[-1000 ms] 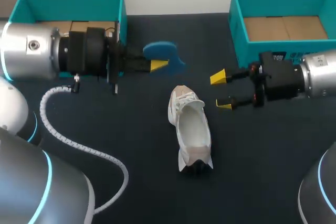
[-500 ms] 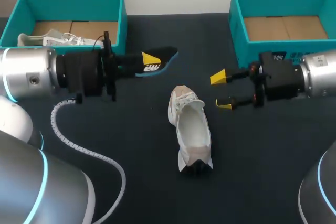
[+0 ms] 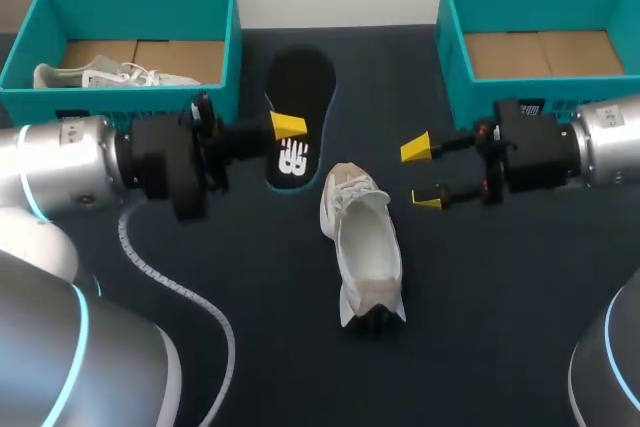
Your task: Take the shoe out of the shoebox, open the shoe tongue, remove and reinsert the insole, then place the shoe into the shoebox
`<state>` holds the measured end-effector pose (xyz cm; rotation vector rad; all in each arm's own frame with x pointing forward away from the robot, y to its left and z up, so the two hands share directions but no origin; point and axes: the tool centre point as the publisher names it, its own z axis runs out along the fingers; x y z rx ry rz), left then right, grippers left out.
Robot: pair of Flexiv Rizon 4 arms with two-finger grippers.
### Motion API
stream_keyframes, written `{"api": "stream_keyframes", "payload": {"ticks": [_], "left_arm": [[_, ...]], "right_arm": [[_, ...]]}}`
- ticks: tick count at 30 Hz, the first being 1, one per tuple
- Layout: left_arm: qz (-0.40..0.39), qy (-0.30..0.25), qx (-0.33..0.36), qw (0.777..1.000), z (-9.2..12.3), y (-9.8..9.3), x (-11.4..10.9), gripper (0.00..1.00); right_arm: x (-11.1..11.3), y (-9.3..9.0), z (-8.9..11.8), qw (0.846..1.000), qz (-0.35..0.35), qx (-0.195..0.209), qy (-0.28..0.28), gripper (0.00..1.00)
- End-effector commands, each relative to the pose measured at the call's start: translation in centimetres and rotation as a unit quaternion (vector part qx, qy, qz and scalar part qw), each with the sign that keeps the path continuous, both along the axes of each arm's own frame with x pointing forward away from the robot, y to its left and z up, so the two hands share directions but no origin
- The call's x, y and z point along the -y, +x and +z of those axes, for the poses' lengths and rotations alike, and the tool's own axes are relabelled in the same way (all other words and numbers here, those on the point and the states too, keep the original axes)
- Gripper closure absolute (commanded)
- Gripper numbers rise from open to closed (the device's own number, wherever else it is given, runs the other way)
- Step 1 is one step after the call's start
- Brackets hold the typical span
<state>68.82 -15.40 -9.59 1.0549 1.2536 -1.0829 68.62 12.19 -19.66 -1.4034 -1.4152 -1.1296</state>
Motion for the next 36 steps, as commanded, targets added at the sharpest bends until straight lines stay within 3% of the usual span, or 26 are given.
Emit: {"api": "stream_keyframes", "payload": {"ticks": [1,9,18,27,36], "left_arm": [[0.013,-0.022,0.051,0.998,-0.4,-0.7,0.1,1.00],[0.013,-0.022,0.051,0.998,-0.4,-0.7,0.1,1.00],[0.004,0.012,0.045,0.999,-3.7,-1.4,0.4,1.00],[-0.016,0.025,0.036,0.999,-6.5,-1.5,3.3,1.00],[-0.018,0.037,0.046,0.998,-8.8,-0.2,5.8,1.00]], "right_arm": [[-0.2,0.0,0.0,1.000,-0.001,0.000,-0.001,0.00],[-0.2,0.0,0.0,1.000,-0.001,0.000,-0.001,0.00],[-1.1,1.1,-0.4,0.999,-0.011,-0.004,0.032,0.00],[-3.2,2.1,0.3,0.999,-0.001,0.001,0.053,0.00],[-5.0,2.1,1.6,0.998,0.013,0.001,0.060,0.00]]}}
